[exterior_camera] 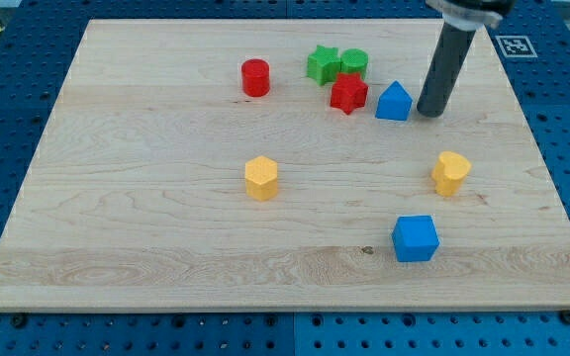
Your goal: Move the blue triangle below the red star
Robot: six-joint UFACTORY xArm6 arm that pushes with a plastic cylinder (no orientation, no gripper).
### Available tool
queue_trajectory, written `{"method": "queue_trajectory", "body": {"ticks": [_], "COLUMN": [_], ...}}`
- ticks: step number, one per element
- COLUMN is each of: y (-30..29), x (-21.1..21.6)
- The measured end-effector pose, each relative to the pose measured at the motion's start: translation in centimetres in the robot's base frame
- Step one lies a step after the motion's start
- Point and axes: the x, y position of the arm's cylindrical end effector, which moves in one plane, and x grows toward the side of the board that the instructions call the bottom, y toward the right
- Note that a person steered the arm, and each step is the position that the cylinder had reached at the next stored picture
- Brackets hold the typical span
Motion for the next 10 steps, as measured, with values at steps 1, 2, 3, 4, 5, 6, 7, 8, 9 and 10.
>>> {"method": "queue_trajectory", "body": {"ticks": [1, 2, 3, 4, 5, 6, 7, 8, 9, 10], "y": [-0.1, 2.2, 1.9, -1.3, -3.3, -4.5, -5.6, -6.9, -8.0, -10.9], "x": [1.8, -2.7, -6.8, -7.0, -5.1, -1.2, 4.0, 5.4, 2.5, 0.5]}}
